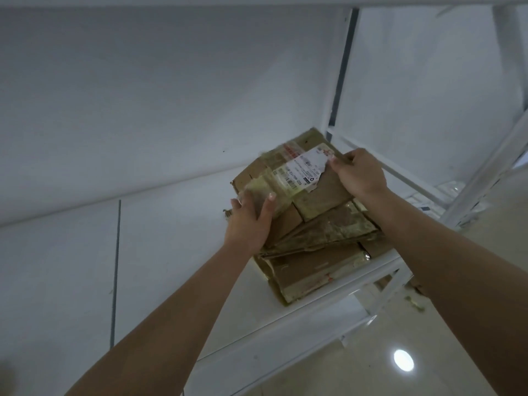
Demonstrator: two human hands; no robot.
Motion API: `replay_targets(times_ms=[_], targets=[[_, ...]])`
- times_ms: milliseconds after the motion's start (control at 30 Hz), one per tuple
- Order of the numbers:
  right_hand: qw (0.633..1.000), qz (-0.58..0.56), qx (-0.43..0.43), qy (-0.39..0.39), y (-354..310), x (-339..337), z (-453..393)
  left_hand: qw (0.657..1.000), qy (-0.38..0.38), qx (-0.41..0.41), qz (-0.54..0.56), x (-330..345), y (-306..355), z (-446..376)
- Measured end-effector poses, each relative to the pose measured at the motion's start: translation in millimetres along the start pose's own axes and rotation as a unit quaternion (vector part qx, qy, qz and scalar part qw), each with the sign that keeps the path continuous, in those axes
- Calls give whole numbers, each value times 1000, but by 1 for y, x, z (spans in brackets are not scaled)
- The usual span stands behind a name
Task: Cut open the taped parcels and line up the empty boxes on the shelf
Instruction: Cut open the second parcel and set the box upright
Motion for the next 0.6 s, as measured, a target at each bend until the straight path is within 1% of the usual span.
replay_targets(times_ms=[67, 133, 200, 267, 333, 400, 500, 600], targets=[[999, -26, -24, 29, -20, -10, 6, 998, 11, 57, 18, -9, 14, 3], [996, -31, -54, 59, -41, -17, 10, 994, 34, 92, 52, -24, 26, 2], [993, -36, -67, 93, -58, -24, 16, 989, 77, 97, 82, -45, 28, -2], [987, -52, -66, 135, -68, -35, 23, 988, 84, 65, 111, -61, 18, -8], [981, -61, -71, 172, -75, -45, 35, 985, 39, 20, 165, -61, 5, -13], [977, -52, -72, 196, -83, -49, 50, 977, -34, -6, 212, -49, -3, -9], [974, 5, -49, 220, -89, -48, 76, 972, -122, 15, 200, -28, -12, 5], [968, 12, 16, 251, -77, -54, 104, 966, -201, 60, 148, -7, -24, 12]])
Point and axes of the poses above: each hand's wrist, its own z-axis away from the middle knuckle, its own x-axis out of the palm, y = z × x, the point moved 10 cm from there along -z, towards the middle knuckle
